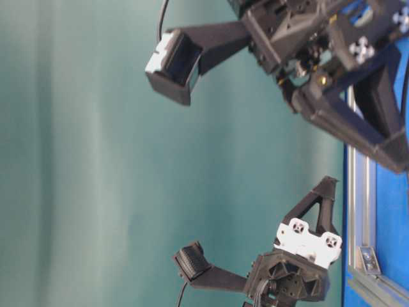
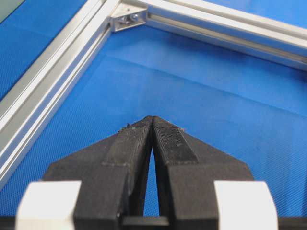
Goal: Insert the wire through the string loop located on the left side.
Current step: 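Lift the cable and carry it toward the white zip-tie loop, then align the USB plug with the opening of the white loop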
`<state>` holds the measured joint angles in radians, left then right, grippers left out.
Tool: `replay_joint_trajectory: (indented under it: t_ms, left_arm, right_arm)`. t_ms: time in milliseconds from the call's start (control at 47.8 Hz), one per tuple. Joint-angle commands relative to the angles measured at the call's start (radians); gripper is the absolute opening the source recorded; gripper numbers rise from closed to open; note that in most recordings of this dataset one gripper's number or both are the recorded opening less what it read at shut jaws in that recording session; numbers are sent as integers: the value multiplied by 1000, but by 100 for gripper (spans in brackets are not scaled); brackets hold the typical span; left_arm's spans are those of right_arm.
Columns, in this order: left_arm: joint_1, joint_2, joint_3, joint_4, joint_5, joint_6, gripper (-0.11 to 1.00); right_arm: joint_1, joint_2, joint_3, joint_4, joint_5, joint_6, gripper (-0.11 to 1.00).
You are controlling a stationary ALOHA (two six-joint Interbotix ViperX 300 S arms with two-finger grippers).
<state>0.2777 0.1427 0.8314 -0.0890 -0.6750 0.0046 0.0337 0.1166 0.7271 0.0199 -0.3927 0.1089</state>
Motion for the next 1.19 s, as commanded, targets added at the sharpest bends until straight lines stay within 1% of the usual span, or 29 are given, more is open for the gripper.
replay_joint_trajectory:
  t_ms: [0, 209, 565, 1171]
  left_arm:
    - [2, -29, -15, 3, -5, 2, 0]
    - [3, -31, -12, 3, -5, 2, 0]
    - [3, -31, -14, 3, -6, 0, 0]
    - [3, -31, -12, 3, -5, 0, 0]
  right_arm:
    - [8, 3, -44, -15, 3, -2, 3]
    - [14, 44, -114, -25, 52, -2, 3]
    - [14, 92, -175, -29, 54, -2, 3]
    - [14, 100, -179, -29, 55, -2, 3]
